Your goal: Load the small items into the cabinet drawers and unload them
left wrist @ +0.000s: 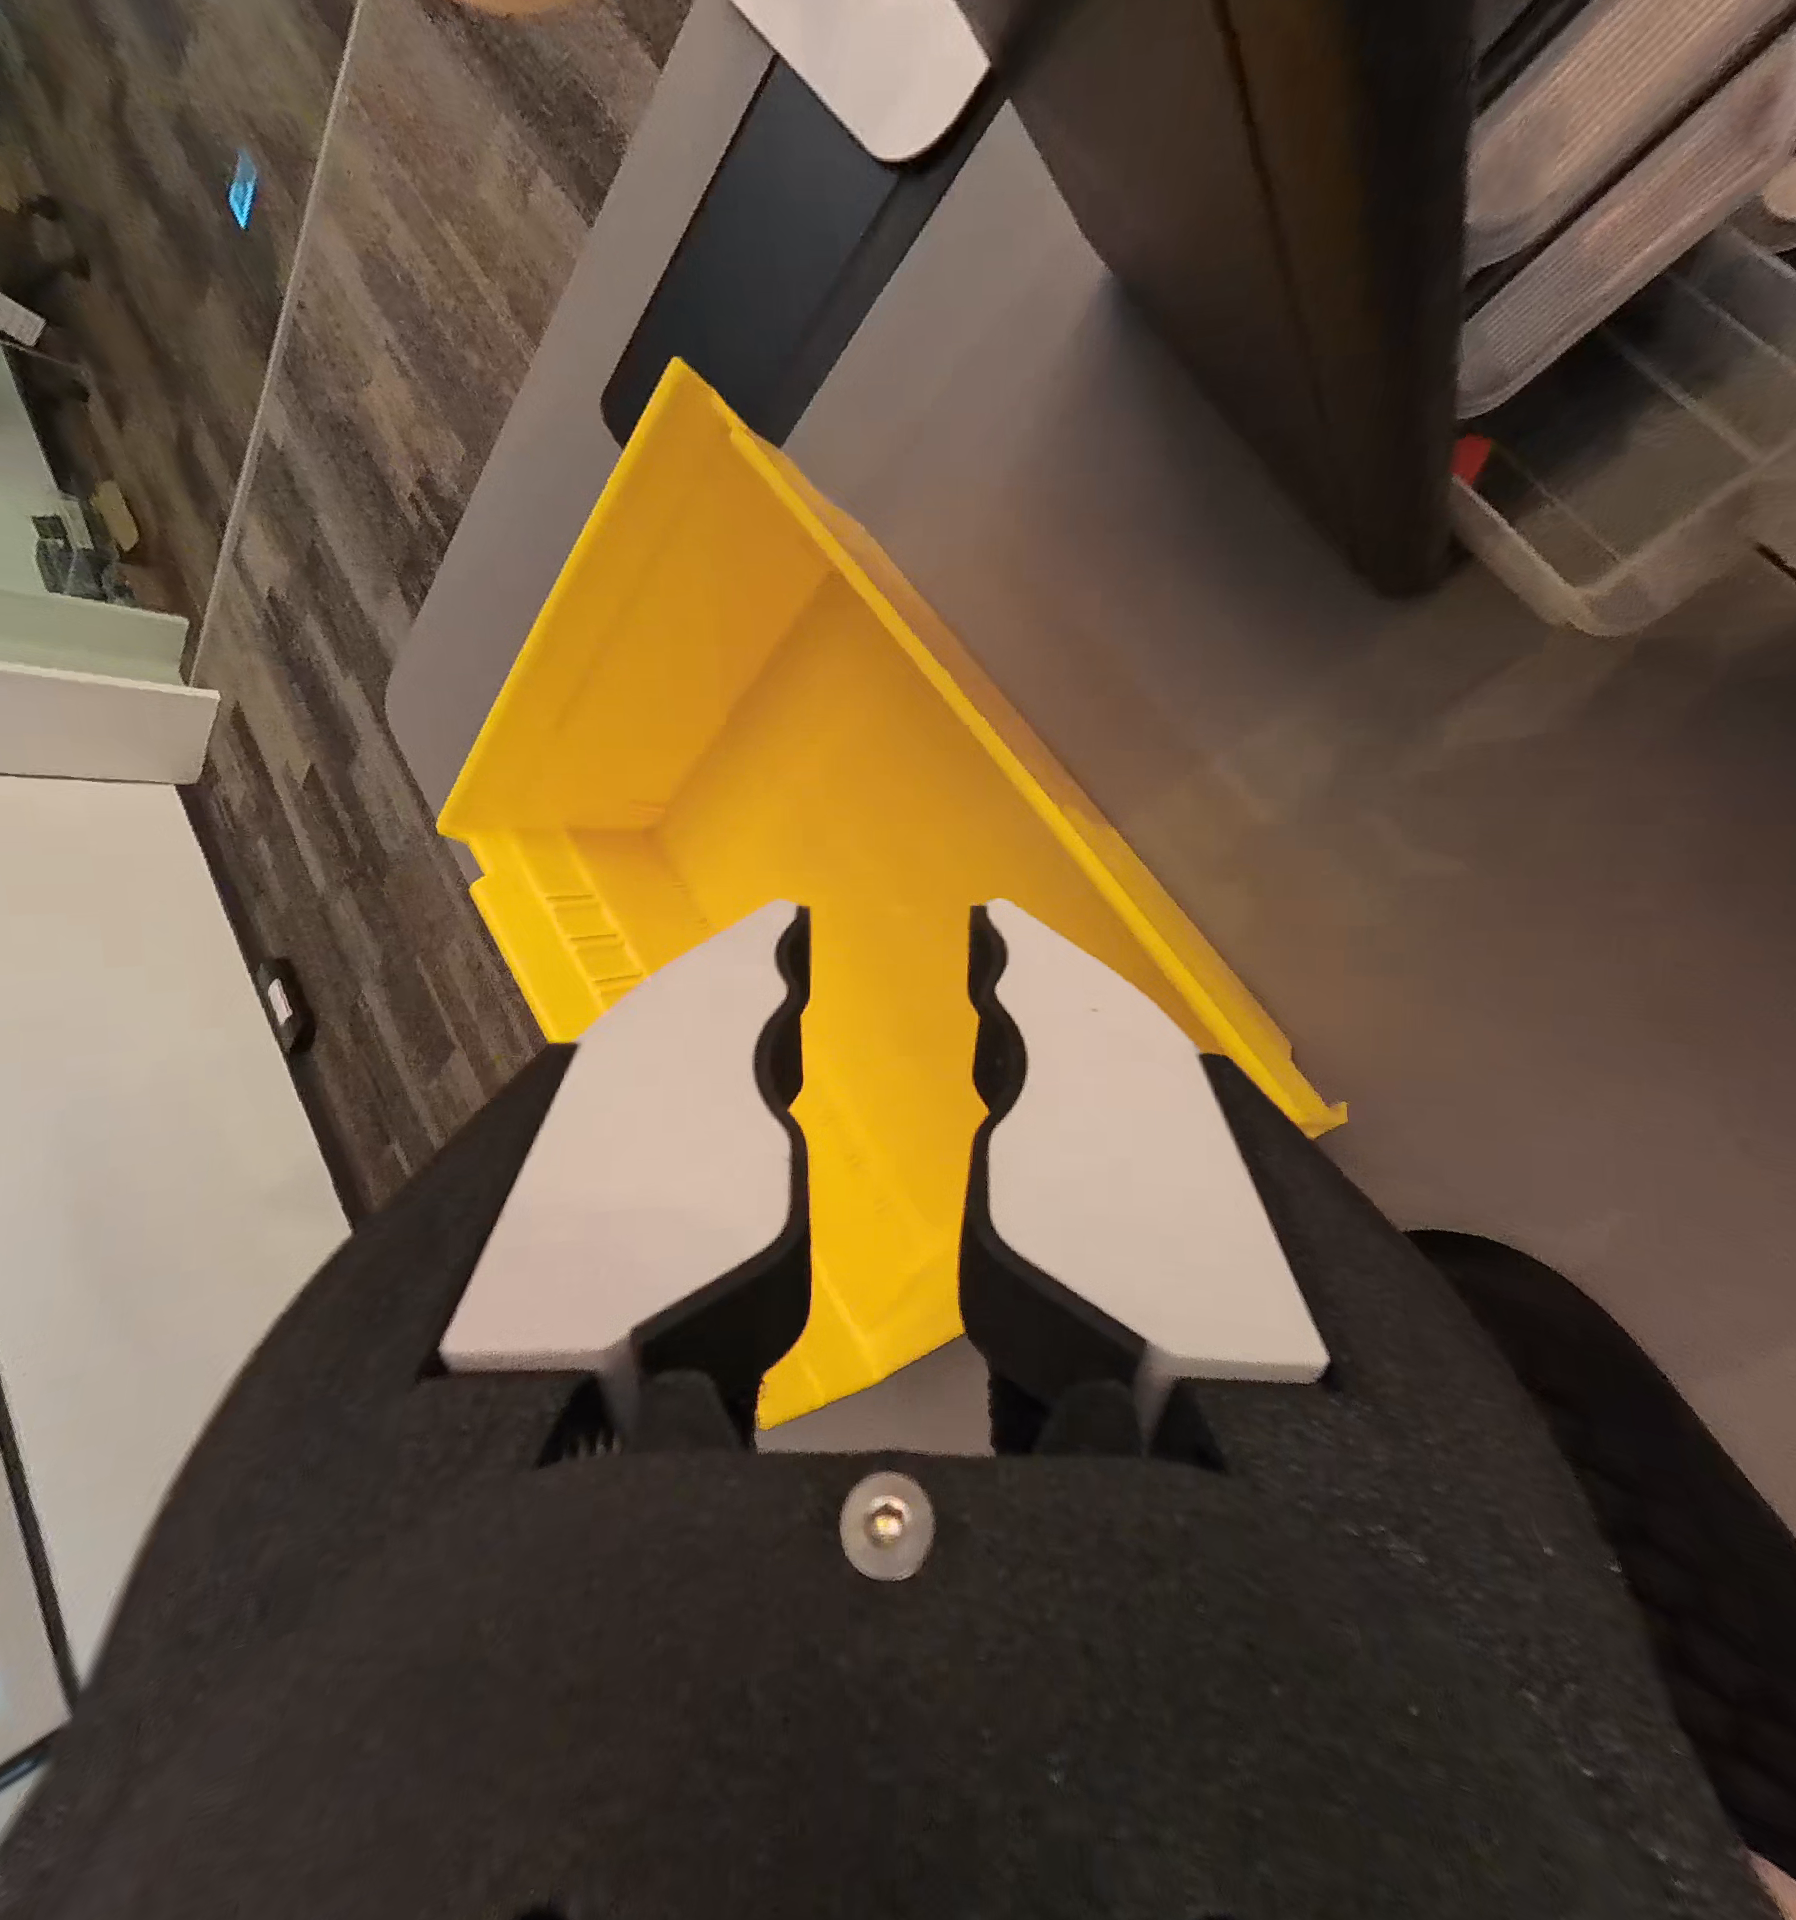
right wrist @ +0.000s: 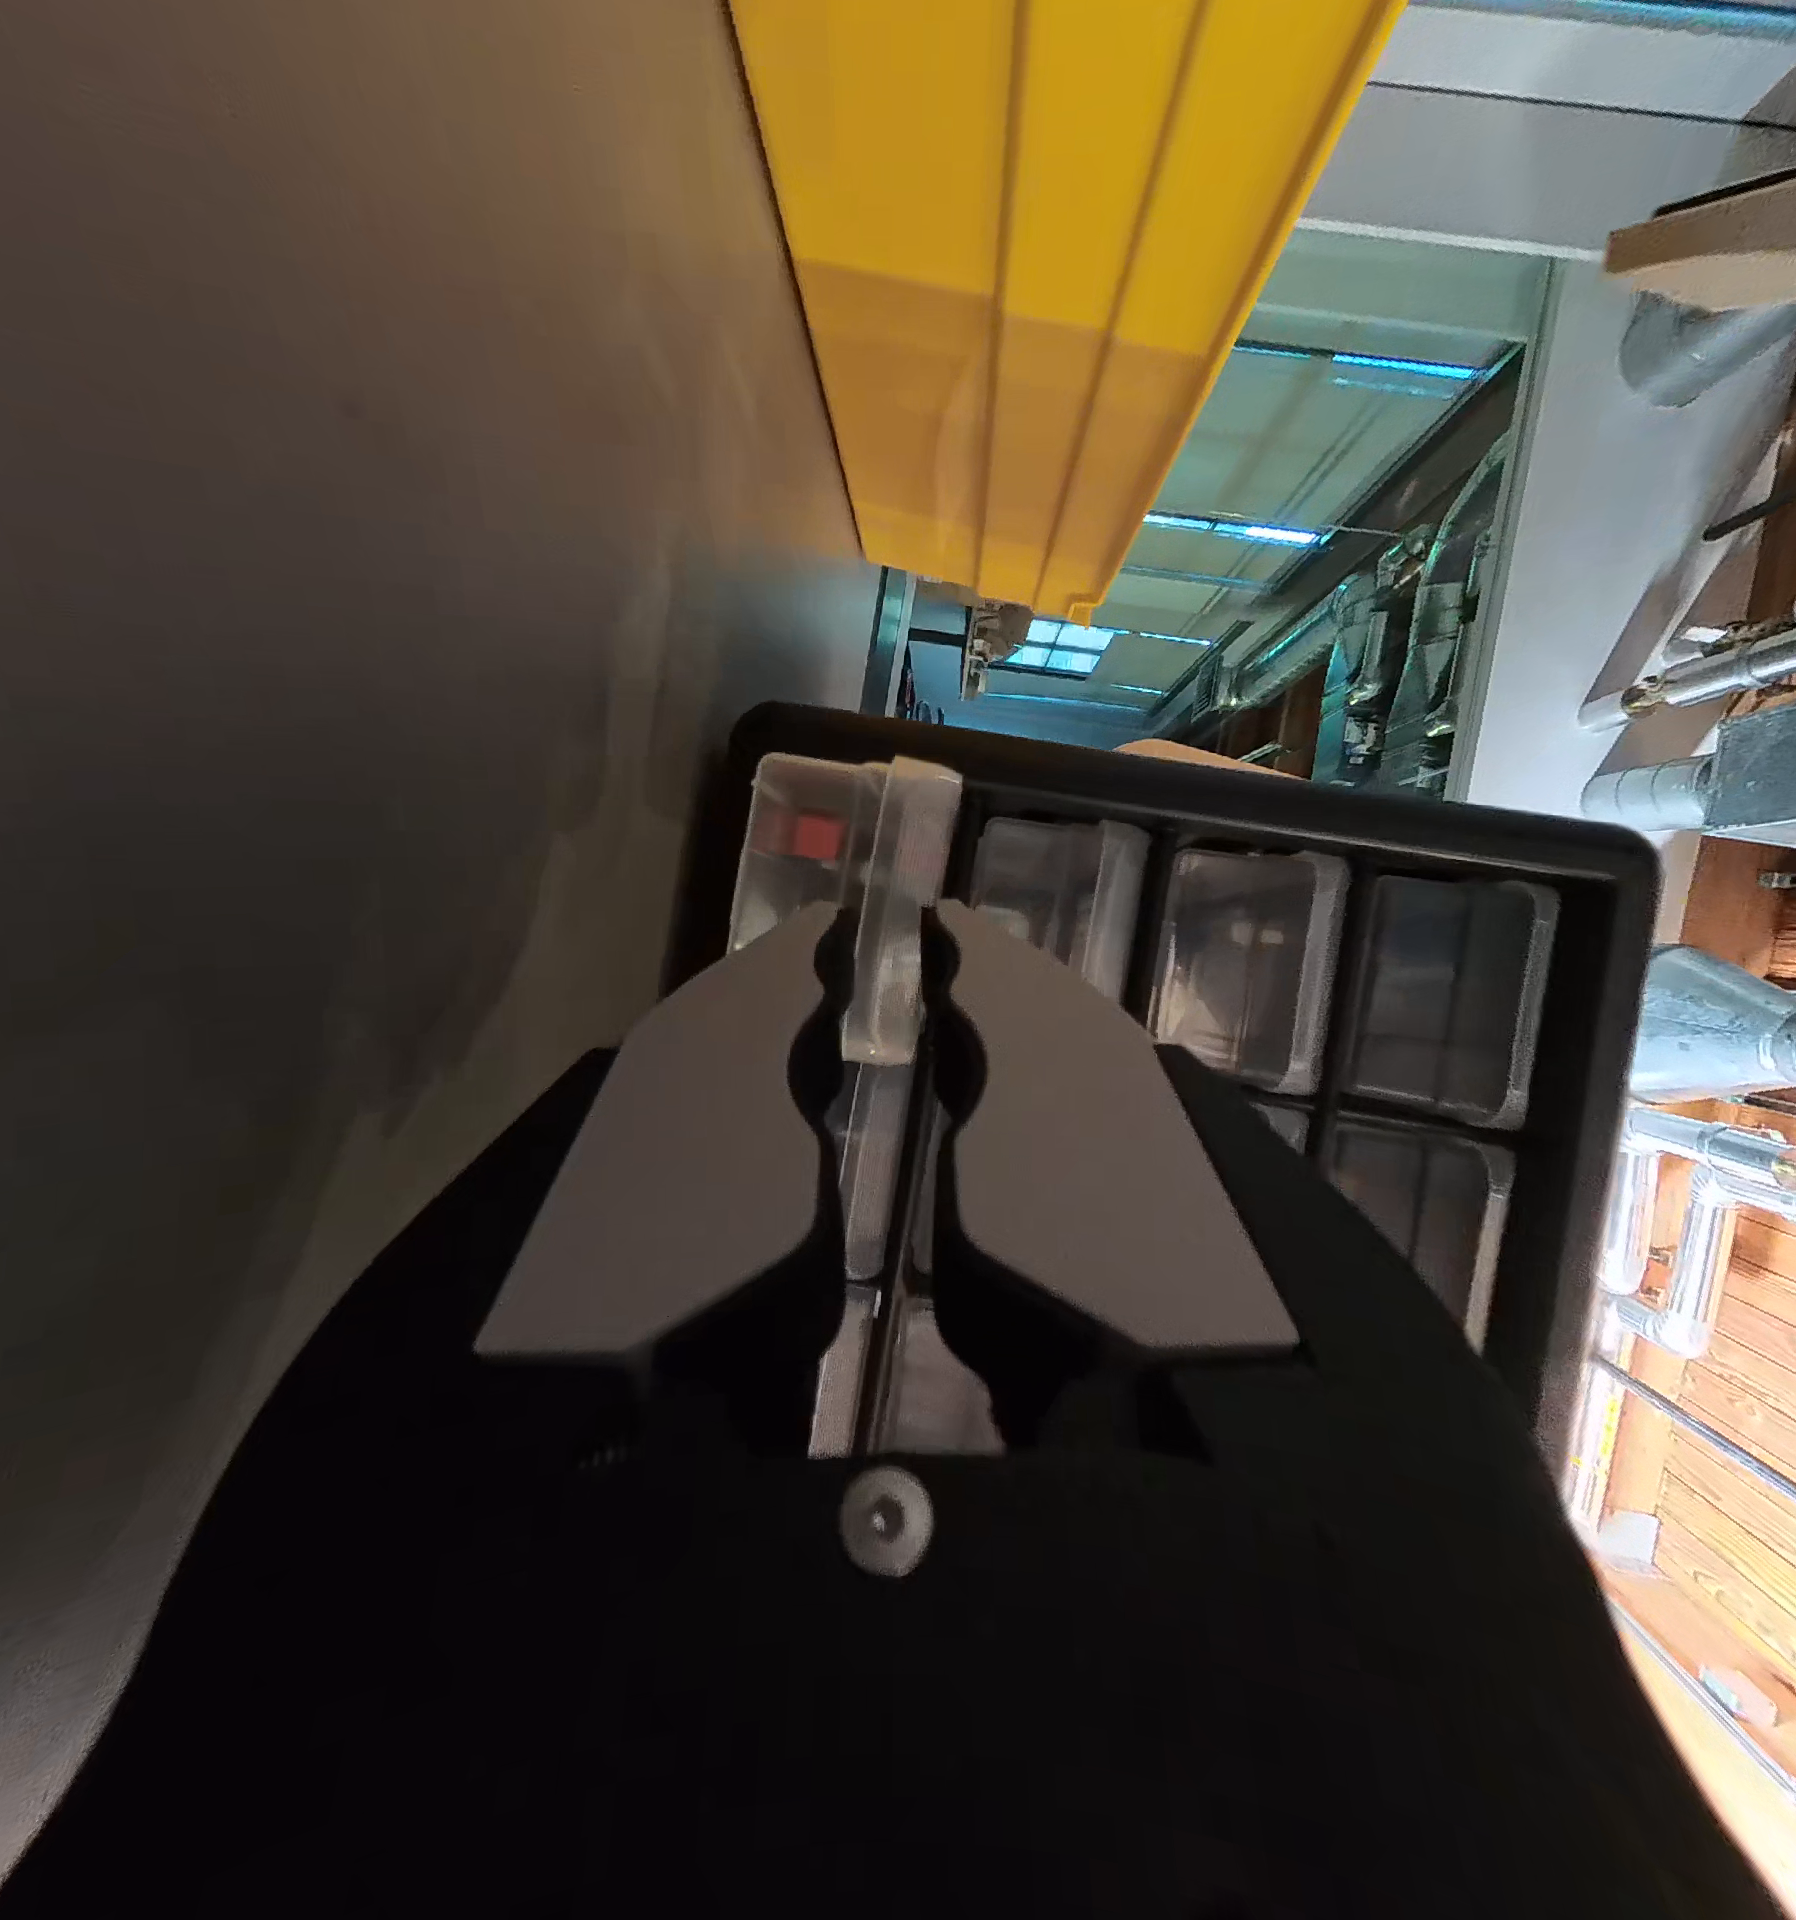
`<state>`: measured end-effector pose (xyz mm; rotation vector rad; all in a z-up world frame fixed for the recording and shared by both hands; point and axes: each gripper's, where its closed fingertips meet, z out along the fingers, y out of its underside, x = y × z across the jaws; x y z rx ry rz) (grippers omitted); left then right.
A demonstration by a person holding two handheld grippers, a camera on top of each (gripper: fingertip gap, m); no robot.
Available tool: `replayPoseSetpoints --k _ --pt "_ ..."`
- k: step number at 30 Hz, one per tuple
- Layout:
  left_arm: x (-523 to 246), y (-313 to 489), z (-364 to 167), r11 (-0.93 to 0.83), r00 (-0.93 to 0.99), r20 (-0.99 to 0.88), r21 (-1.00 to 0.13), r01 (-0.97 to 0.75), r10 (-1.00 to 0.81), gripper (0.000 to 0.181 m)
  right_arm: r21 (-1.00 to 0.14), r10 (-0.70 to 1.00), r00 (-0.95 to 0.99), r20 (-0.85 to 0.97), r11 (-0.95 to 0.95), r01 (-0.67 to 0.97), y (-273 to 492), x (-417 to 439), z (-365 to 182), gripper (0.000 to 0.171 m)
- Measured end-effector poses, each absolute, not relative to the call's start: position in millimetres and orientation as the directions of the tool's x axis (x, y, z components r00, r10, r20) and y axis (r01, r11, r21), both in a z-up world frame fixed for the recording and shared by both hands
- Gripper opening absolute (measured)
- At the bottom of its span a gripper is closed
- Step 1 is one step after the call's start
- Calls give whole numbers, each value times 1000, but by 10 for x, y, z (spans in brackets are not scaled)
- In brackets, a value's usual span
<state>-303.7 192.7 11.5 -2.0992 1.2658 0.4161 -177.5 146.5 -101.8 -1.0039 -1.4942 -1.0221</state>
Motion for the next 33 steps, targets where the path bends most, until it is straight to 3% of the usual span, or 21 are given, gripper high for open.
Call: replayPoseSetpoints --k 6,10,13,20,27,33 --pt "-3036 1717 -166 -317 406 -466 -260 -912 -787 24 105 80 -131 988 273 956 1548 -1736 -1022 13" --pt "-3477 1614 -475 -512 525 -308 -129 -849 -793 24 123 79 -146 986 244 962 1647 -1690 -1043 18" --pt "-3927 1592 -732 -695 669 -248 29 -718 -701 34 115 102 -140 985 221 969 1712 -1654 -1061 21" --pt "-4130 1626 -1156 -835 836 -84 163 -525 -542 43 147 146 -169 975 146 978 1834 -1545 -1125 34" --pt "-3962 1806 -1283 -918 923 76 102 -384 -378 31 129 123 -150 981 166 978 1742 -1566 -1055 34" --pt "-3993 1764 -1444 -932 949 102 184 -313 -298 33 118 101 -138 985 177 977 1614 -1581 -903 34"
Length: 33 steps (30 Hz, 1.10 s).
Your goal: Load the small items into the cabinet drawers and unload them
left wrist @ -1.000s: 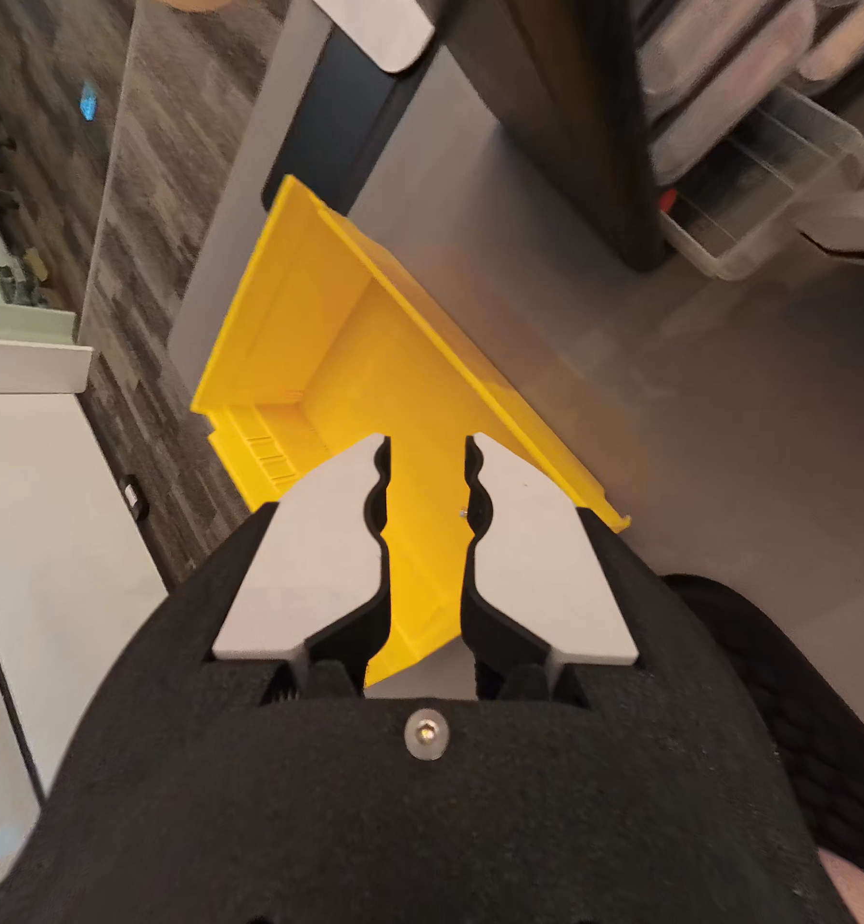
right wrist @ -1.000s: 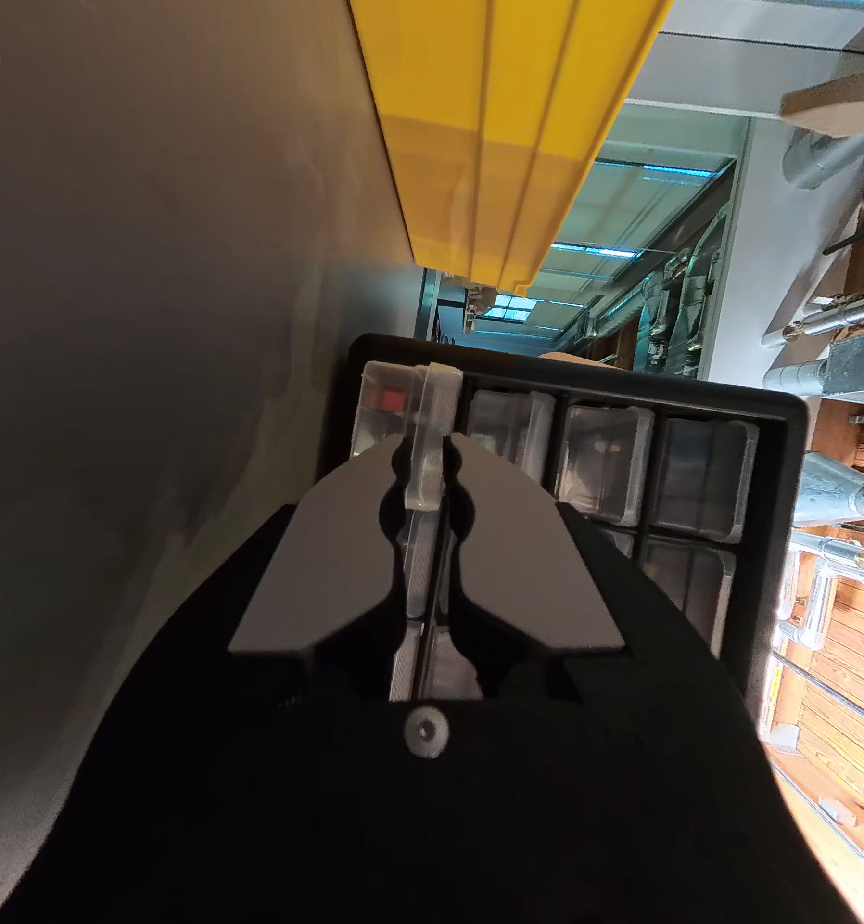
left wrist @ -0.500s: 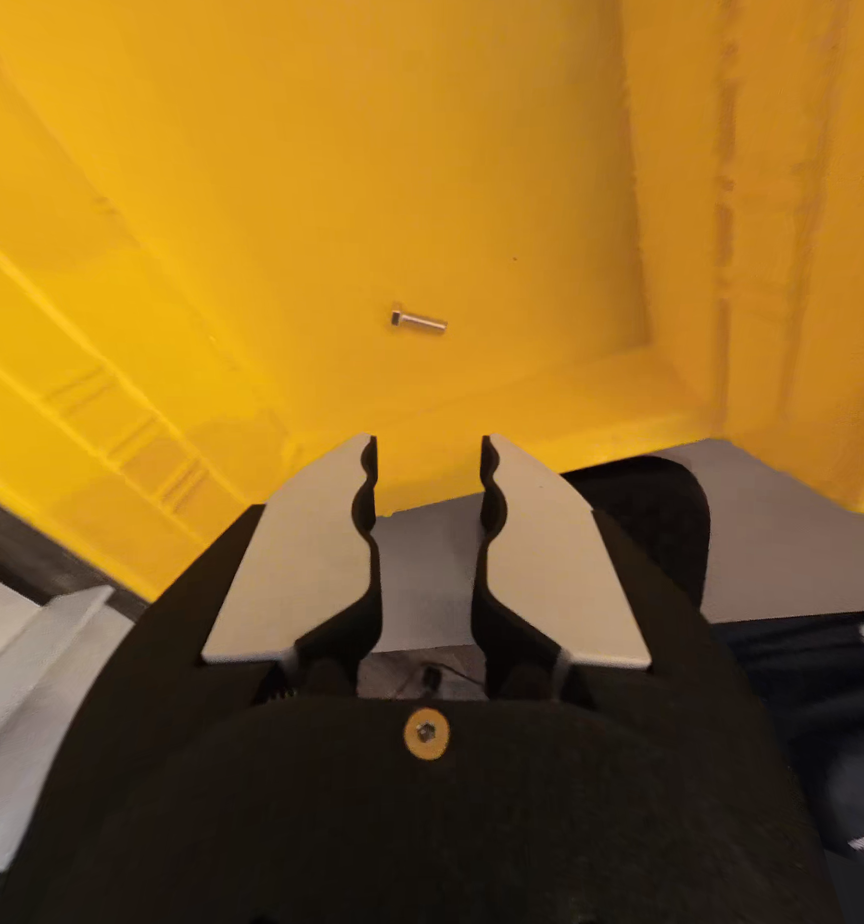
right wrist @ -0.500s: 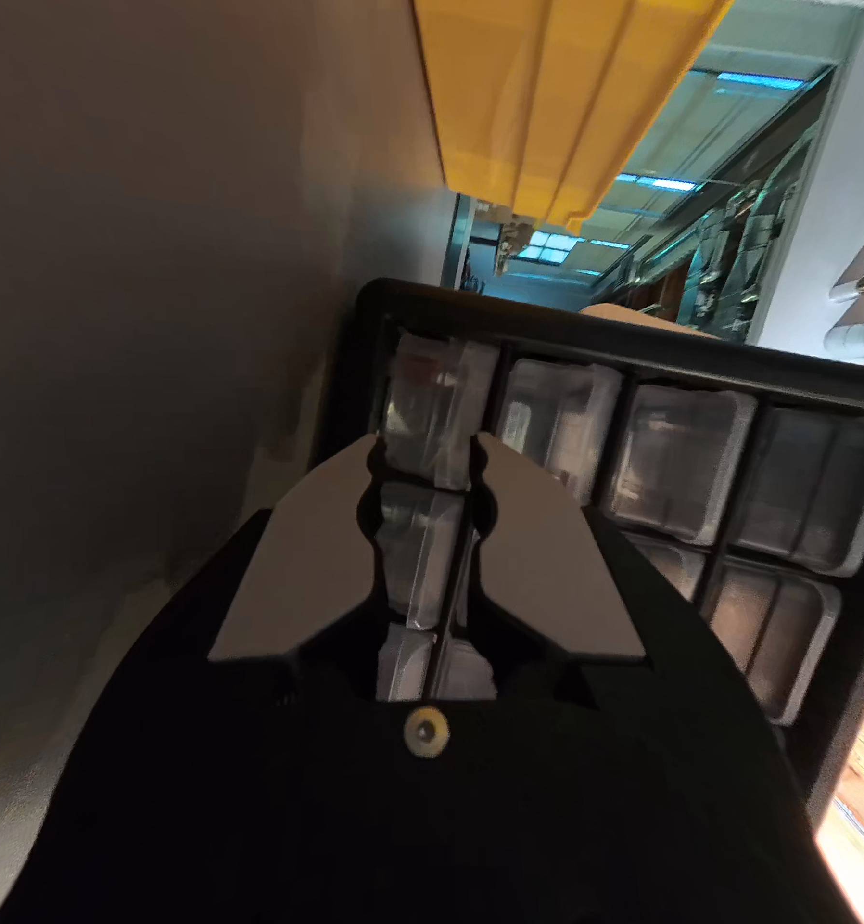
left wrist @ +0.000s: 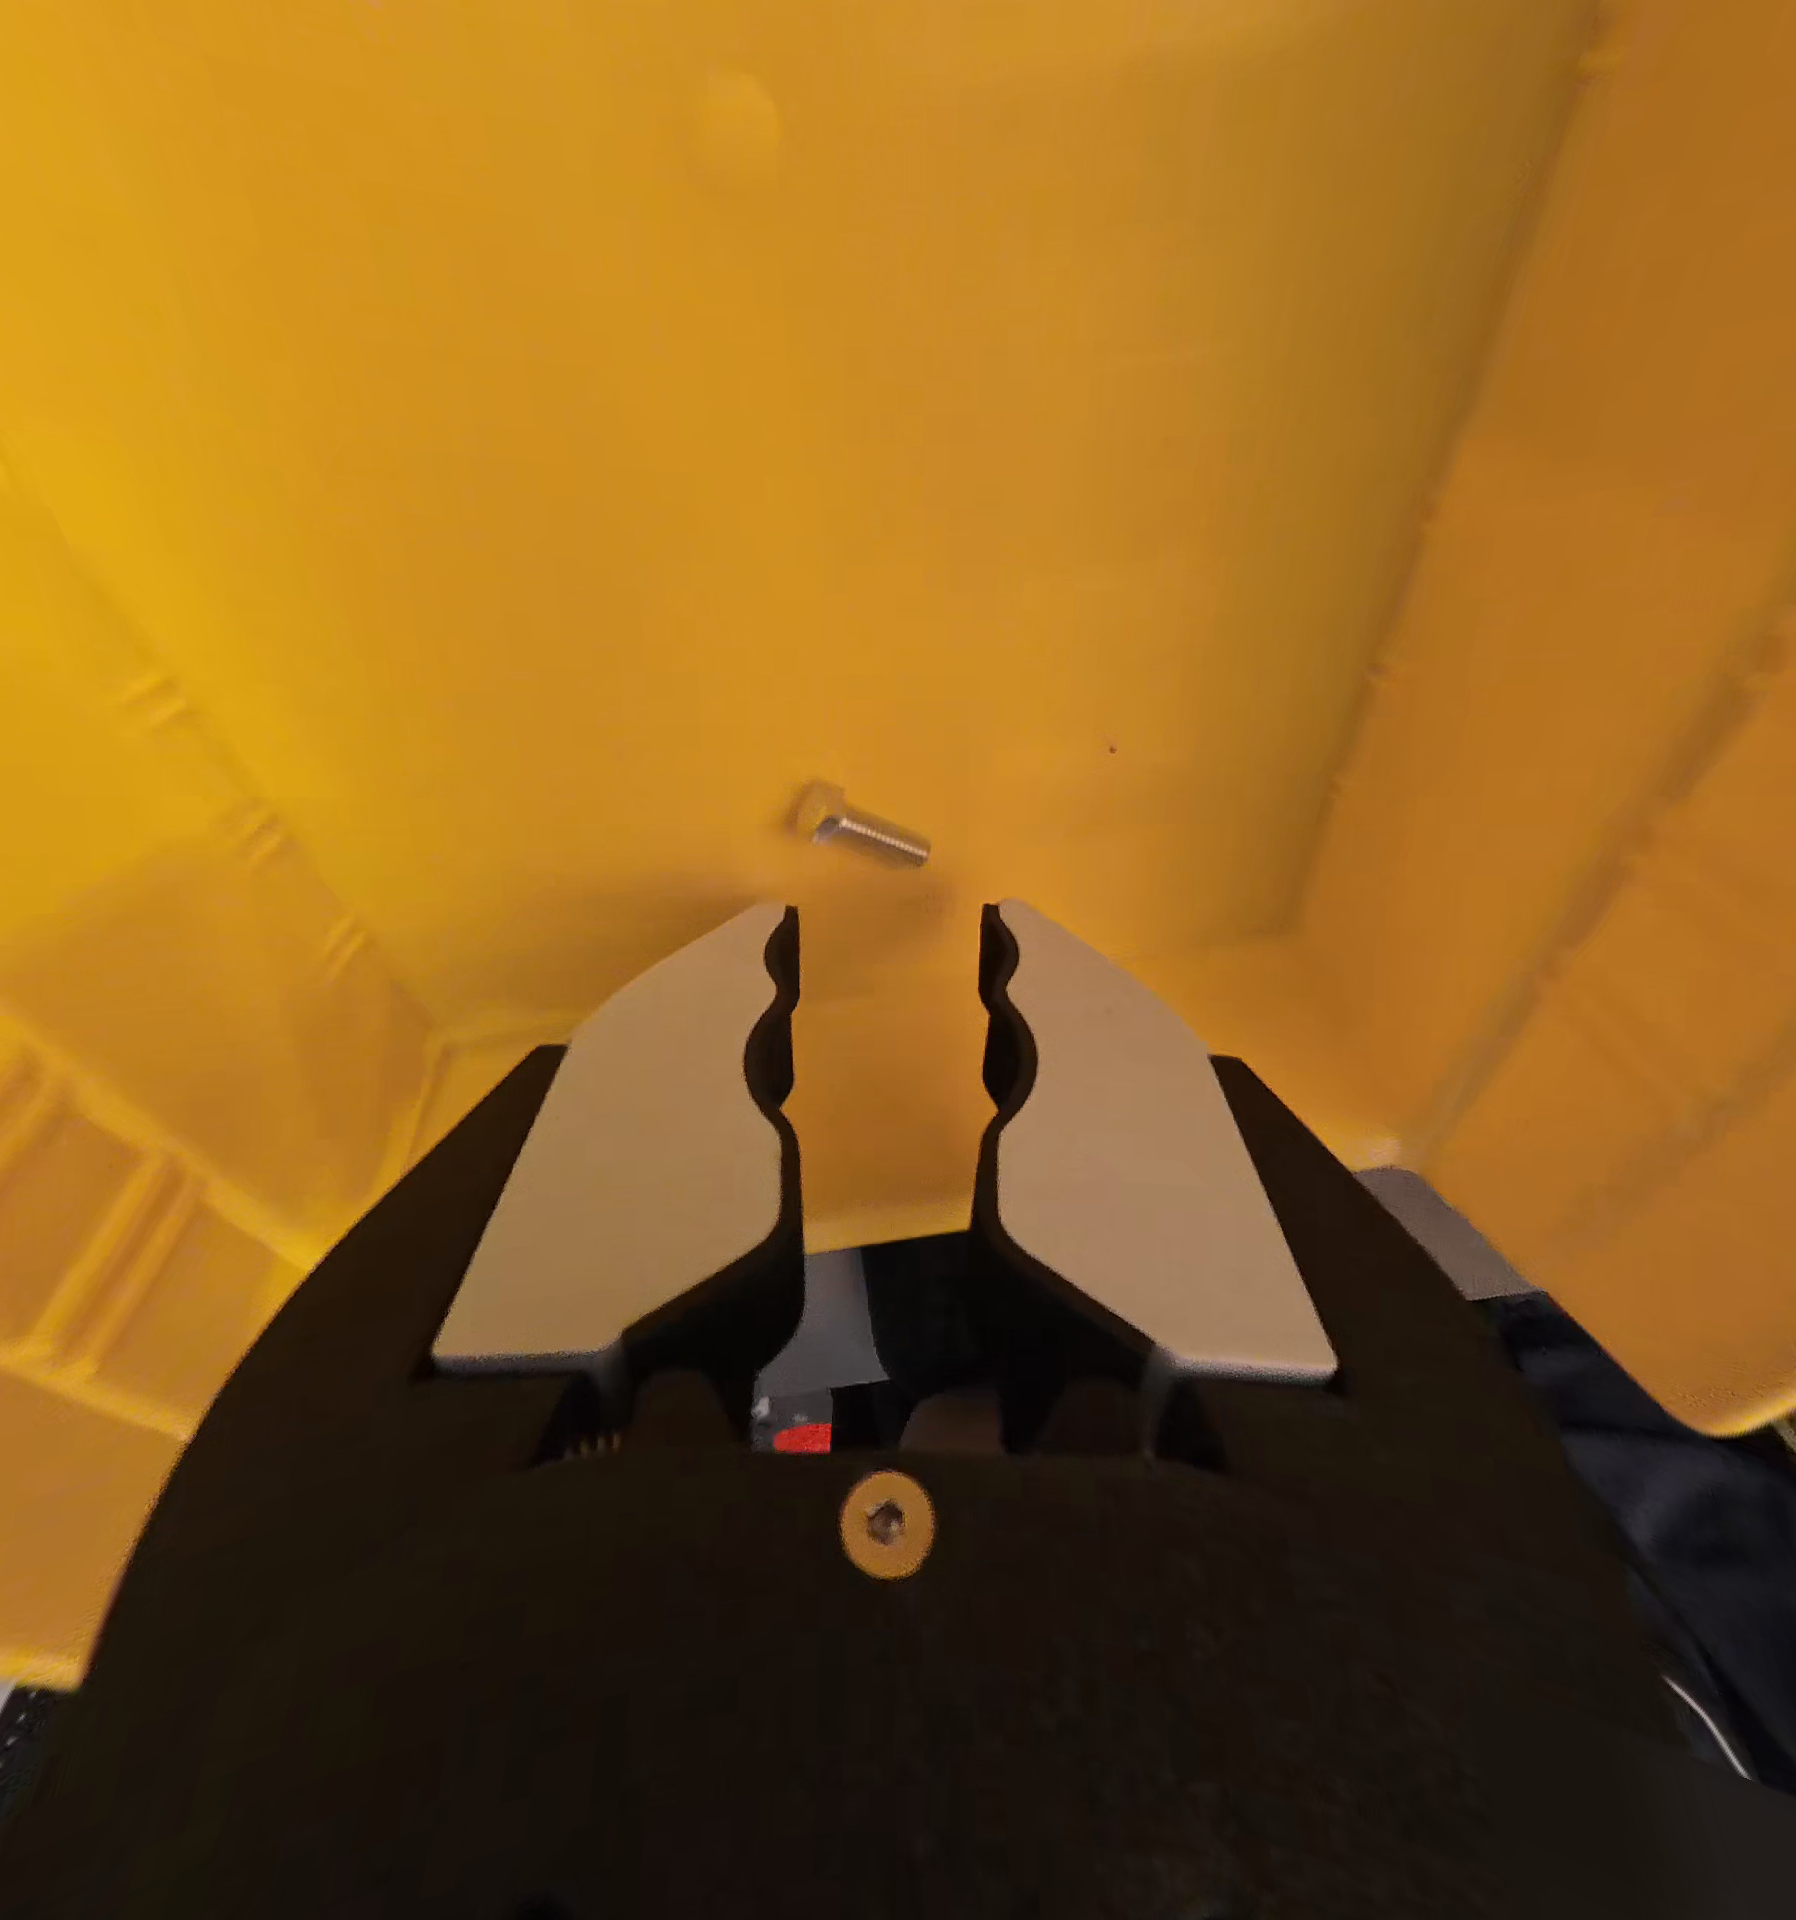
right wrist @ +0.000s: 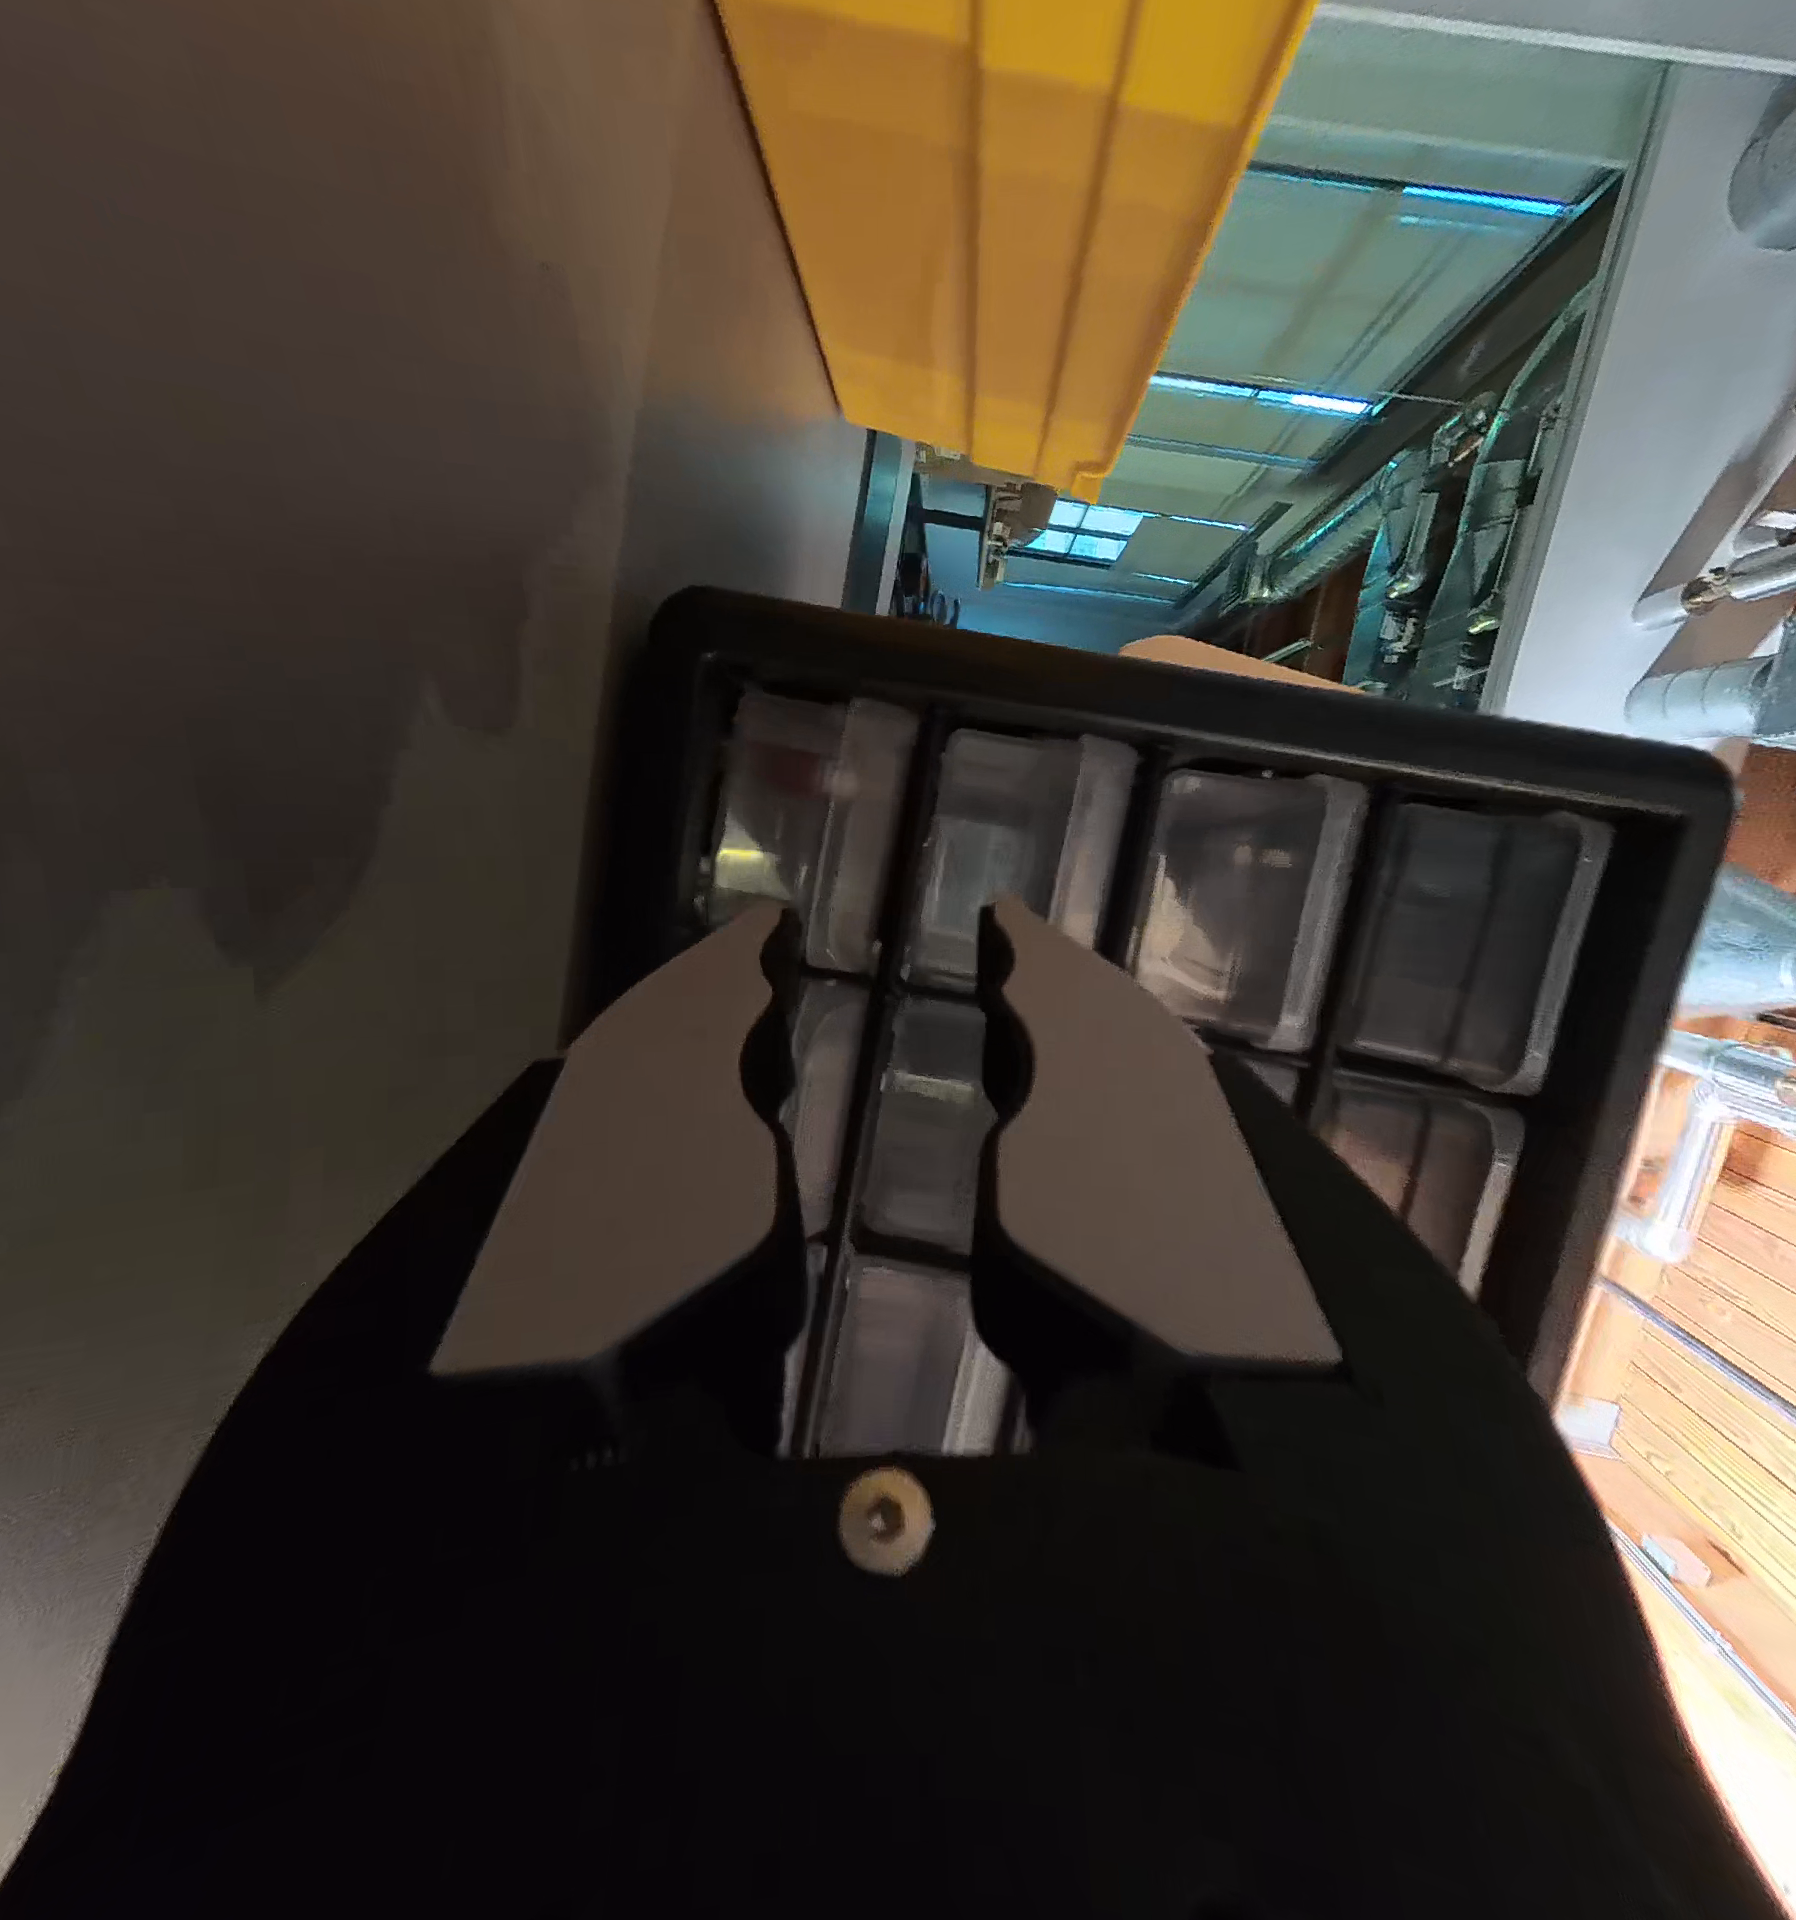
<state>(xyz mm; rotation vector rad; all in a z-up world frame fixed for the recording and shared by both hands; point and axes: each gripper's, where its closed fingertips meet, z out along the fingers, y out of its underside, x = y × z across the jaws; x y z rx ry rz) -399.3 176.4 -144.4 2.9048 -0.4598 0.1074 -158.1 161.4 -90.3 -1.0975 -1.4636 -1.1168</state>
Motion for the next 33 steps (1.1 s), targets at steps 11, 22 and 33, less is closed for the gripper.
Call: replayPoseSetpoints --k 11,22,33 --pt "-4061 1921 -1538 -915 932 -4 191 -356 -363 5 127 192 -147 970 111 986 1354 -1141 -1151 33" --pt "-3956 1918 -1316 -912 917 34 99 -399 -398 5 76 28 -79 996 94 993 1635 -1075 -1032 32" --pt "-3626 1784 -786 -856 857 27 -89 -510 -514 5 117 -13 -117 993 150 982 1567 -1108 -1009 10"
